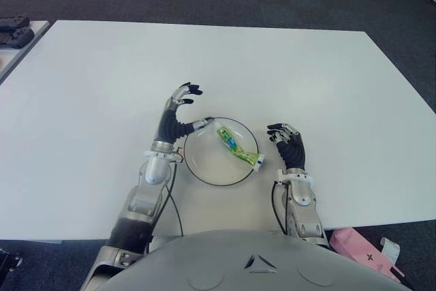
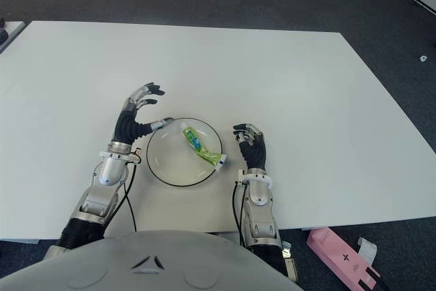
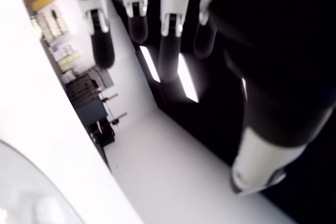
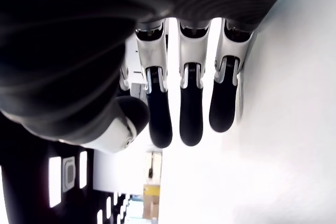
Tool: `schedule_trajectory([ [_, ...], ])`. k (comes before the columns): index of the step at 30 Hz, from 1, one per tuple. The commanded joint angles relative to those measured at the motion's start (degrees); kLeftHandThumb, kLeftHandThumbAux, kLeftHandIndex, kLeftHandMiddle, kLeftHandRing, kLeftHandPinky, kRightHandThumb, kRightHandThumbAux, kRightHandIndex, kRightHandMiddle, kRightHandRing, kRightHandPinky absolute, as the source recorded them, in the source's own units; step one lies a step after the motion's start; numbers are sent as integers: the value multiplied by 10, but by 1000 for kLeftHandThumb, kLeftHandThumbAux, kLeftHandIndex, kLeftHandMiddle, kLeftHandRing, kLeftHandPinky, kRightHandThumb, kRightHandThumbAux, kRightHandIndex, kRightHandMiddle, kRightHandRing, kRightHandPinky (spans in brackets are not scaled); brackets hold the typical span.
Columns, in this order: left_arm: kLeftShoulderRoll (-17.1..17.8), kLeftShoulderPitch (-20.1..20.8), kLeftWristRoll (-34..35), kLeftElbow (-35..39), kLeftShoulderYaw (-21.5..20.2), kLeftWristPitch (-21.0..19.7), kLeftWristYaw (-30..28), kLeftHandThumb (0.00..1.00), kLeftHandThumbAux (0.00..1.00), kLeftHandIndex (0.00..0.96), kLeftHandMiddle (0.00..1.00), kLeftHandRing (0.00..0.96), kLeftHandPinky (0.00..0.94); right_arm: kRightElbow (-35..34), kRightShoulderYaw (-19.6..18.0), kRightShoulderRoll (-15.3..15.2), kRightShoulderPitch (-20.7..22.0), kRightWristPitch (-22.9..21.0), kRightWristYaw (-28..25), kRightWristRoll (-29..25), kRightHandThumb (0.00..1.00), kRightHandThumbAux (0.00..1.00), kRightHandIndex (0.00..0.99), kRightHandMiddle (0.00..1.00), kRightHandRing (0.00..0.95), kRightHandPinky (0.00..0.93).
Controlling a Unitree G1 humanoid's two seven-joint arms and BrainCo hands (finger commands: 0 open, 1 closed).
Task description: Put the toothpaste on the table into the plate.
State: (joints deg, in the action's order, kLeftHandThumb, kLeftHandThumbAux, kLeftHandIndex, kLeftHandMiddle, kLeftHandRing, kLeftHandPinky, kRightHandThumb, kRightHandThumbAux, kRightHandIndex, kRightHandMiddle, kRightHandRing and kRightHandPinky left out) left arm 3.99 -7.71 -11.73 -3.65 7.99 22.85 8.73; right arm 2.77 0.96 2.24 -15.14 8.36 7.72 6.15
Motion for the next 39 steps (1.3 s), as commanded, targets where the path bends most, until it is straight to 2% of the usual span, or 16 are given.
schedule_trajectory([
  [1, -31, -16, 69, 0, -26, -33, -11, 0, 938, 345, 349, 302, 323, 14, -2, 2, -4, -21, 0, -3, 700, 736, 419, 419, 405, 405],
  [7, -63, -29, 117, 26, -54, -90, 0, 61, 992, 385, 382, 342, 368, 15, -1, 4, -3, -18, -1, -3, 700, 736, 420, 426, 409, 404],
  [15, -104, -50, 162, 24, -96, -99, 17, 103, 998, 370, 388, 365, 383, 19, -1, 2, -3, -12, -6, -8, 699, 736, 420, 430, 412, 404],
  [19, -123, -57, 181, 32, -109, -129, 43, 171, 998, 374, 389, 375, 397, 25, -2, 1, -1, -7, -7, -8, 699, 736, 421, 431, 415, 409],
  [23, -124, -64, 196, 33, -110, -134, 49, 227, 998, 379, 386, 376, 392, 29, -1, -1, 0, -2, -8, -8, 699, 736, 420, 432, 418, 414],
  [29, -125, -76, 208, 29, -112, -129, 51, 260, 998, 368, 371, 369, 378, 34, -1, -3, 3, 5, -7, -9, 699, 736, 420, 436, 429, 429],
  [39, -129, -81, 231, 6, -117, -108, 47, 243, 998, 351, 354, 365, 385, 37, -2, -3, 5, 7, -9, -13, 701, 735, 421, 440, 431, 420],
])
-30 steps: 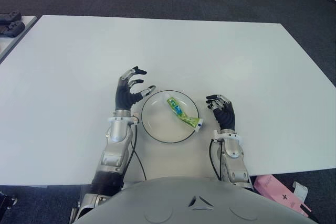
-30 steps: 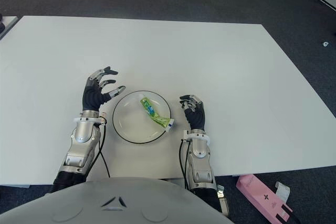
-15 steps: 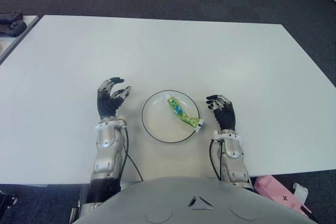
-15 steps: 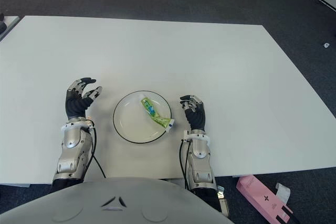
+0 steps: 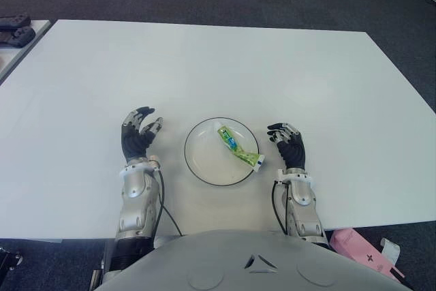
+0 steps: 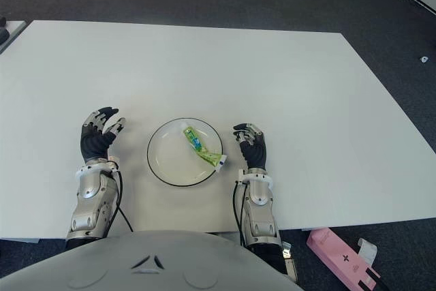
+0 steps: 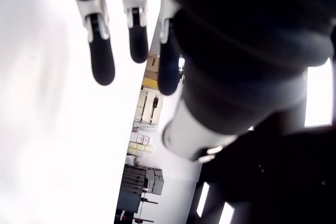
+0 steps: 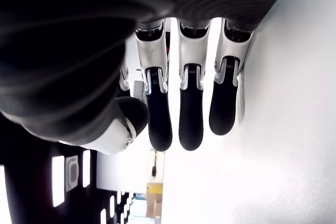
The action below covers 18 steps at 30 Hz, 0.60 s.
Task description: Put the toothpaste on the table into the plate.
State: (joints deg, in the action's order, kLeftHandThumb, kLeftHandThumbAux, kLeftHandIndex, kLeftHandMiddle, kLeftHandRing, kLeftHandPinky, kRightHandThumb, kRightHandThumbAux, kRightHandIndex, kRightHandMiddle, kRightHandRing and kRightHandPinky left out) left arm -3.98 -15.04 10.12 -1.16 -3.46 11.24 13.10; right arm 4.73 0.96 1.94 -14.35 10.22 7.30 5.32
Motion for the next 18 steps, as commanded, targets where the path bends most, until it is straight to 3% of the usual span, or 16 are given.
schedule_trajectory([
  [1, -49, -8, 14, -22, -3, 9, 3, 242, 998, 354, 357, 368, 390, 18, -2, 0, -3, -11, -5, -5, 701, 735, 421, 442, 433, 424],
  [18, -18, 3, 26, -70, -15, -25, -17, 293, 998, 414, 413, 422, 445, 24, -3, 0, 2, -8, 1, -1, 702, 735, 421, 437, 424, 417],
])
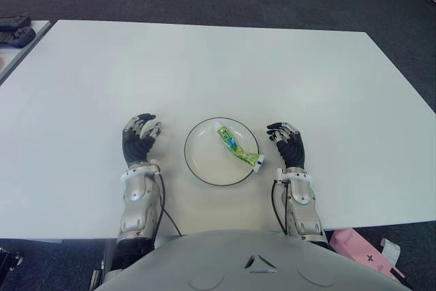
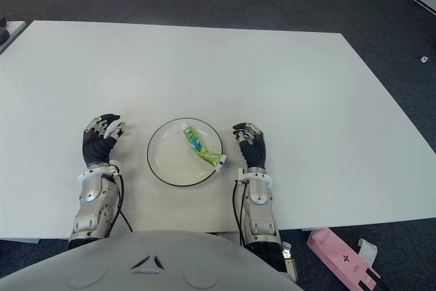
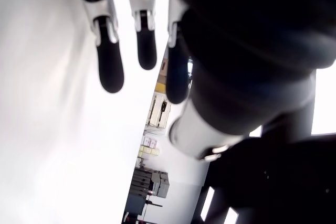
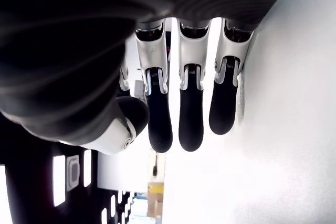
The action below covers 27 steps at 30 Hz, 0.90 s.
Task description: Put the toothpaste on the table into the plate.
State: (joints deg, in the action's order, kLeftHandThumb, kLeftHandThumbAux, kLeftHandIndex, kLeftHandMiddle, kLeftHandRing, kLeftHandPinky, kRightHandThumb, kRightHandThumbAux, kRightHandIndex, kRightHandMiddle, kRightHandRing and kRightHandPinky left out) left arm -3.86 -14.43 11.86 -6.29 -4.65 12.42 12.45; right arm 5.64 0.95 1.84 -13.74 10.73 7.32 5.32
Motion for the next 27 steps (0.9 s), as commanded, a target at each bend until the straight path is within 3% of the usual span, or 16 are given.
schedule_trajectory([
  [1, -18, -3, 9, -15, -2, -44, -12, 308, 998, 423, 417, 427, 448, 15, -3, 1, -4, -13, 1, -2, 702, 734, 422, 441, 428, 421],
  [2, -15, -4, 6, -14, 0, -51, -15, 318, 998, 428, 419, 430, 450, 15, -3, 2, -4, -13, 1, -2, 702, 734, 422, 443, 431, 423],
  [5, -9, -5, -2, -13, 5, -60, -24, 581, 812, 427, 427, 446, 470, 15, -3, 3, -4, -14, 1, -4, 703, 734, 421, 443, 431, 426],
  [8, -4, -6, -6, -16, 8, -56, -38, 667, 751, 427, 434, 460, 486, 13, -4, 4, -4, -16, 2, -4, 703, 733, 421, 443, 432, 431],
  [11, -1, -5, -6, -18, 9, -57, -54, 696, 731, 429, 441, 474, 488, 13, -4, 4, -3, -19, 2, -4, 703, 733, 421, 444, 435, 435],
  [19, 39, -2, -40, -71, 27, 21, -141, 702, 722, 429, 458, 473, 467, 20, -5, 4, 0, -9, -3, -8, 702, 734, 422, 450, 443, 433],
  [27, 60, 4, -64, -87, 33, 38, -166, 701, 722, 428, 462, 464, 468, 21, -6, 5, -1, -7, 0, -9, 702, 732, 422, 453, 441, 436],
])
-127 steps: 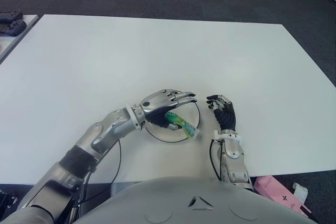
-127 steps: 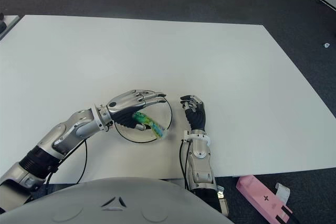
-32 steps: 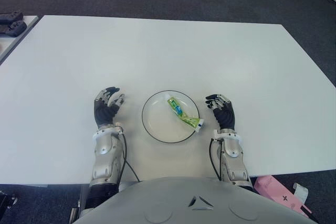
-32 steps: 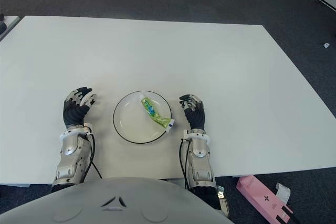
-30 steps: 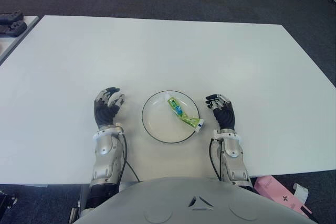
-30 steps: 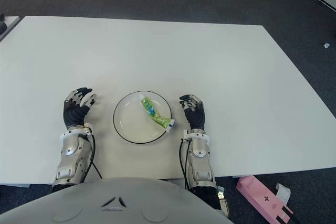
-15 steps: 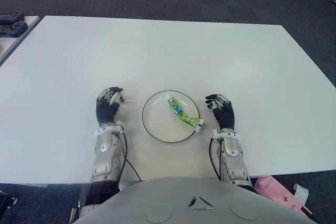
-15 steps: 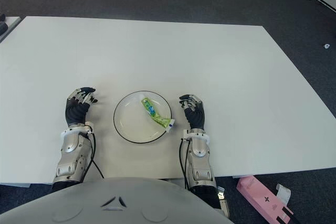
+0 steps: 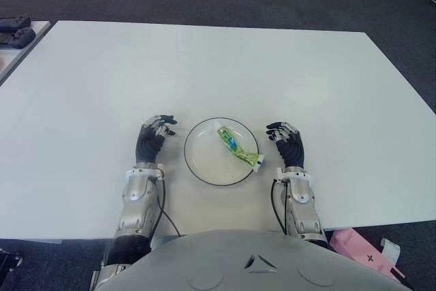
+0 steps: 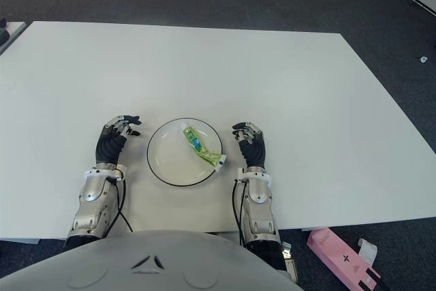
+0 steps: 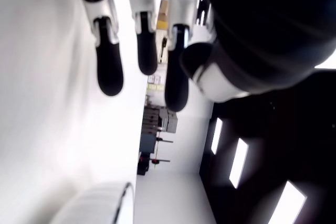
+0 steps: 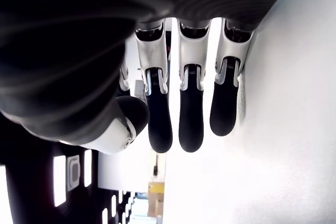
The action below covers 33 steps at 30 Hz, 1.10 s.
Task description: Put the toothpaste on the table into the plate.
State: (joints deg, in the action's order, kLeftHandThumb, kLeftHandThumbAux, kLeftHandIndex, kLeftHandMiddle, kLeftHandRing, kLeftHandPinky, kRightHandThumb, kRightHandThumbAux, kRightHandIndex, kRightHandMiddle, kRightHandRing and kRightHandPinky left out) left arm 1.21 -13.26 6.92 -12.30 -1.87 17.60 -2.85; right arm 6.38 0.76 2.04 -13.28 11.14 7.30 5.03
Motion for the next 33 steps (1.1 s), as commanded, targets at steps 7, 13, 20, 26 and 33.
schedule_trajectory([
  [7, 18, -4, -23, -38, 8, -6, -21, 702, 721, 429, 475, 480, 501, 10, -4, 4, -7, -14, 1, -5, 704, 731, 423, 457, 442, 437],
  [13, 21, 0, -39, -49, 10, 9, -12, 701, 721, 428, 471, 487, 507, 9, -5, 4, -8, -13, 1, -4, 704, 730, 423, 456, 439, 430],
  [20, 21, 5, -59, -65, 7, 33, -4, 701, 722, 427, 471, 497, 519, 10, -5, 4, -7, -14, 2, -3, 704, 731, 422, 449, 433, 432],
  [26, 19, 7, -72, -74, 4, 47, 4, 699, 722, 427, 470, 503, 531, 10, -4, 3, -6, -13, 4, 1, 700, 733, 421, 448, 431, 419],
  [33, 18, 4, -85, -67, 4, 51, 17, 699, 722, 427, 476, 510, 538, 1, -4, 0, -9, -15, 2, 1, 698, 734, 421, 447, 428, 417],
])
